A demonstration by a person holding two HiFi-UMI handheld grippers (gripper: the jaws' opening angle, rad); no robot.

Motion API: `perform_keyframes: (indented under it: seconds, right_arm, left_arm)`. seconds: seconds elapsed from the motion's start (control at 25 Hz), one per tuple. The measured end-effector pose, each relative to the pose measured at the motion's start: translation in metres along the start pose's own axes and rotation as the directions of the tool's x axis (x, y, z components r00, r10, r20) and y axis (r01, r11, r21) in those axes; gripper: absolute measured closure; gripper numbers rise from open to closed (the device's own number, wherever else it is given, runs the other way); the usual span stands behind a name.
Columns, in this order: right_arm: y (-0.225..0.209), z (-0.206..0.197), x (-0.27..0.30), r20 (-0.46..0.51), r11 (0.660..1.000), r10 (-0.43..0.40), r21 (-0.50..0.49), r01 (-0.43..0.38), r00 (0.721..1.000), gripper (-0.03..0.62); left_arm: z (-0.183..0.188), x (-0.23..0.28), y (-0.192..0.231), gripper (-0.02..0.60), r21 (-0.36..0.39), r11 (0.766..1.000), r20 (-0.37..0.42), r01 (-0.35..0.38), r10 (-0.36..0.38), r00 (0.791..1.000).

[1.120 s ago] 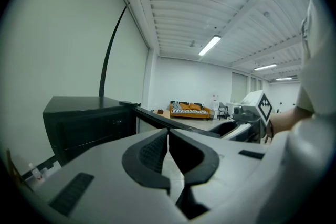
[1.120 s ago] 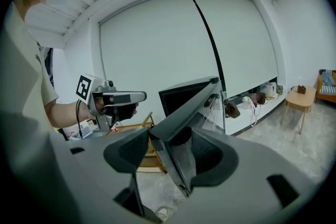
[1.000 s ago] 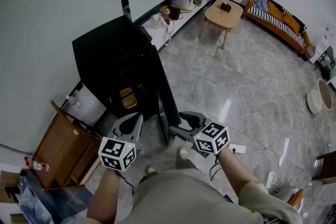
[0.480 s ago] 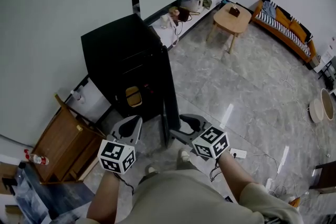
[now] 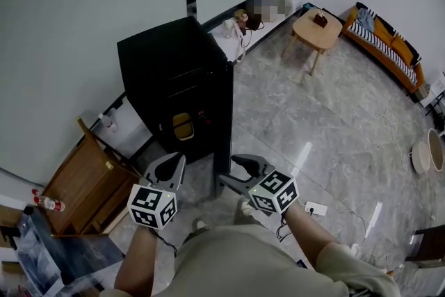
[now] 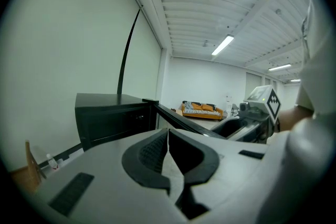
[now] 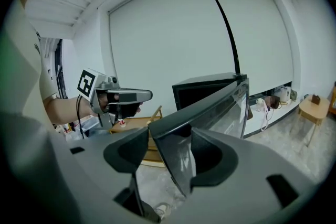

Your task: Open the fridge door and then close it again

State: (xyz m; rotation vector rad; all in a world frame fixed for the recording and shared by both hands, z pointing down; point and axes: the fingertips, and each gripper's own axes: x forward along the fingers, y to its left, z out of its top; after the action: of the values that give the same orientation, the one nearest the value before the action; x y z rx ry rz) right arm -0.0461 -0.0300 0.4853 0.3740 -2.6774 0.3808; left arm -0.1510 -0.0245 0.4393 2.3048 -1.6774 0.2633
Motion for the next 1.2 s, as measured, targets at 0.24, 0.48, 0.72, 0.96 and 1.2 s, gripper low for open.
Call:
perform_keyframes:
  seconds: [0.24, 0.48, 0.72, 0.96, 1.2]
  right_arm:
    - [0.011, 0.009, 0.024, -0.016, 0.999, 0.04, -0.022, -0.04, 0.999, 0.368]
    - [0.023, 0.018, 0.051, -0.02, 0.998, 0.057, -0.019, -0.057, 0.998, 0.378]
    - [0.031, 0.032, 0.074, 0.001, 0.997, 0.072, -0.013, -0.072, 0.997, 0.395]
    - [0.033, 0.053, 0.087, 0.057, 0.997, 0.072, -0.005, -0.072, 0.996, 0.43]
    - [0.031, 0.075, 0.102, 0.105, 0.999, 0.051, -0.024, -0.048, 0.993, 0.445]
  left_arm:
    - [-0.004, -0.011, 0.021, 0.572, -0.022, 0.999, 0.001, -0.046, 0.046, 0.999]
    - [-0.008, -0.026, 0.04, 0.572, -0.037, 0.995, 0.006, -0.091, 0.091, 0.996]
    - [-0.01, -0.038, 0.06, 0.572, -0.049, 0.99, 0.006, -0.129, 0.13, 0.992]
    - [-0.011, -0.048, 0.076, 0.572, -0.056, 0.985, 0.011, -0.163, 0.164, 0.986]
    - [-0.012, -0.056, 0.091, 0.572, -0.067, 0.98, 0.016, -0.187, 0.188, 0.982]
